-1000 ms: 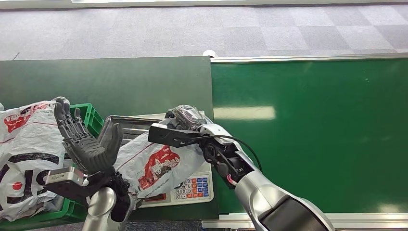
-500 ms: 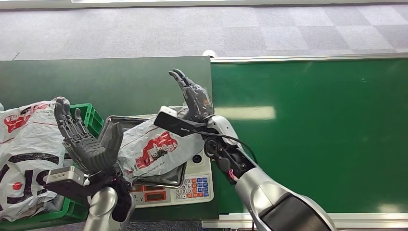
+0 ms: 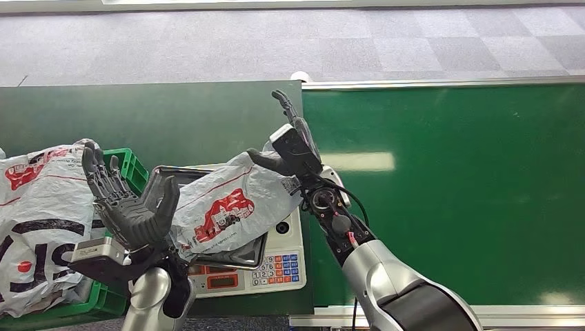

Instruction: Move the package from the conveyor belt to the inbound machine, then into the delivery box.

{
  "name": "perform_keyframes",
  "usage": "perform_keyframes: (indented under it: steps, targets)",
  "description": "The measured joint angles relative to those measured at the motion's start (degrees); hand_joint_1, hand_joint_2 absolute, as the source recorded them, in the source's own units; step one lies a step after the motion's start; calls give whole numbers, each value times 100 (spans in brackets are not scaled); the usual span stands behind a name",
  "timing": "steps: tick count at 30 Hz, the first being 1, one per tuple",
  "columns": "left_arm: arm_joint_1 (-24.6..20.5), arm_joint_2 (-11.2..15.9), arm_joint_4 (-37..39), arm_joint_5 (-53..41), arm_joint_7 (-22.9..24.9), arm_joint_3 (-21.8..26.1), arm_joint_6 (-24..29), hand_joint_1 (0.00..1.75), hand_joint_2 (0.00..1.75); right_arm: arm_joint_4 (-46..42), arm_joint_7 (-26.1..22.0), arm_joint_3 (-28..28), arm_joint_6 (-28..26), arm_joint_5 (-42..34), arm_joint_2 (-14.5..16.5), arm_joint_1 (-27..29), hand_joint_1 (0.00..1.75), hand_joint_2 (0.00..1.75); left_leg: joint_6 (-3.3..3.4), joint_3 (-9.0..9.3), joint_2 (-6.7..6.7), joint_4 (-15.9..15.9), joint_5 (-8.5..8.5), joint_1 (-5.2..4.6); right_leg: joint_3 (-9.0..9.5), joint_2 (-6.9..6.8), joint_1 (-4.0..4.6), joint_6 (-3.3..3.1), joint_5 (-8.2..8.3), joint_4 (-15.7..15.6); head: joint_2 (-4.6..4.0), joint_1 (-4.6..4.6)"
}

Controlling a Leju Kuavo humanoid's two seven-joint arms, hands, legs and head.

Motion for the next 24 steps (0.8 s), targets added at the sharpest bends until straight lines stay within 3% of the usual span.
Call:
perform_keyframes:
  steps: [4,8,14,18,21,24]
  targets:
    - [0,29,45,-20,0,-30,3,0,175,-84,-104,-111,21,-100,-3,30,0,175,0,0,0,0,0,0,0,0,0,0,0,0,0,-1]
    - [29,116,221,63,0,-59,-240,0,175,-733,-357,-298,-182,-425,-106,366,0,175,0,1,-3,0,0,0,-2,-4,0,0,-1,-1,0,-2]
    - [163,295,595,5,3,-52,-510,0,175,-2541,-309,-286,-799,-593,-682,1396,0,175,1,-5,-5,1,-3,-3,-4,-8,-3,2,-2,-3,0,-1]
    - [245,383,854,-401,201,-66,-784,0,175,-3499,30,-325,-1060,-631,-1017,2057,0,175,0,-3,-15,1,-4,-2,-3,-13,-3,1,-3,-5,0,-2]
    - [401,414,909,-798,355,-55,-893,0,175,-4145,320,-509,-896,-694,-1240,2765,0,175,-2,-5,-16,-1,-8,-2,-3,-14,-2,1,-3,-5,0,-2]
    - [515,419,915,-1049,388,-22,-668,0,175,-4664,532,-733,-188,-895,-1353,3490,0,175,-4,-6,-16,-1,-13,-2,-4,-14,-2,1,-8,-5,0,-2]
